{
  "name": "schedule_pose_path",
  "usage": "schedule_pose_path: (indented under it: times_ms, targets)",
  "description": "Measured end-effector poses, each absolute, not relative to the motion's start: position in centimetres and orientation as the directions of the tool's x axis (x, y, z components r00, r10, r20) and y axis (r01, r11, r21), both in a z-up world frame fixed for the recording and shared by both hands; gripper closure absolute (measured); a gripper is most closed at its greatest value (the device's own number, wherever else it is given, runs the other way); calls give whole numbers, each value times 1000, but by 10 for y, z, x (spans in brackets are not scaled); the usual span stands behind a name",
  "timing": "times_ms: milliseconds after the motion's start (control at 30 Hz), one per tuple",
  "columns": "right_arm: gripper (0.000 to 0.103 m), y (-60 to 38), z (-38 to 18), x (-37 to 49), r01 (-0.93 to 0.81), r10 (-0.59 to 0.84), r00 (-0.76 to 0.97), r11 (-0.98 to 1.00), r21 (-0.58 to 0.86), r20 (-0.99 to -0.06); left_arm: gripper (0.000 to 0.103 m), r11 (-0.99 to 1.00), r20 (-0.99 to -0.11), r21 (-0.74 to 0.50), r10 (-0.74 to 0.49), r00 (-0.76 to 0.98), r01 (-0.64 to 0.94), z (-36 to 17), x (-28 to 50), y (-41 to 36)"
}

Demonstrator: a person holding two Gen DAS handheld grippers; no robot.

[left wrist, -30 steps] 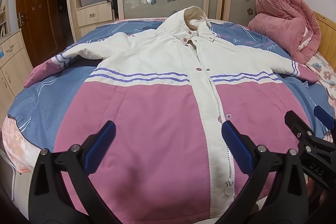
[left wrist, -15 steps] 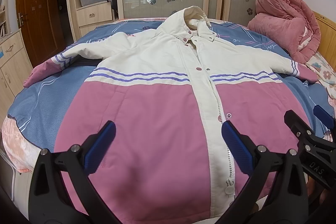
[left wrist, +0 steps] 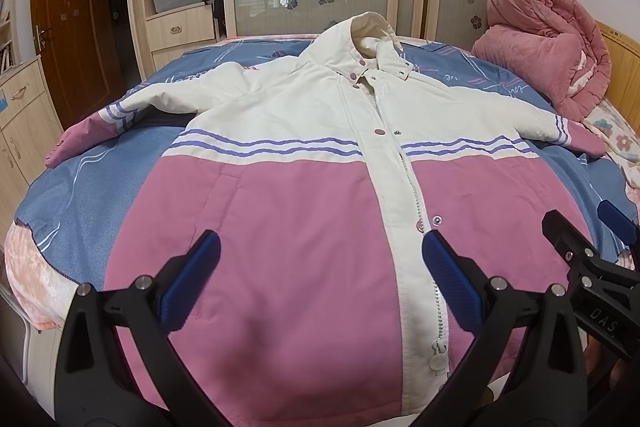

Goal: Fold large clothes

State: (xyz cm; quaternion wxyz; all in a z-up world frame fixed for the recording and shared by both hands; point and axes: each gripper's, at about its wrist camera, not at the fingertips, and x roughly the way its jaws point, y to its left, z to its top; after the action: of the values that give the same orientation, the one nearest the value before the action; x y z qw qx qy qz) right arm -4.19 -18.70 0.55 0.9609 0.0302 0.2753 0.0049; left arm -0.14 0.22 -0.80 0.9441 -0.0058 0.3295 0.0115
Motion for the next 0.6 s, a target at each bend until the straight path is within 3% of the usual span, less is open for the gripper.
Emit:
schedule_pose_path:
  times_ms: [600]
  targets:
    - [1,-187,5,-42,6,25,849,998,57,-528,2,1000,-623,3,23,782,-27,-8,-1,3]
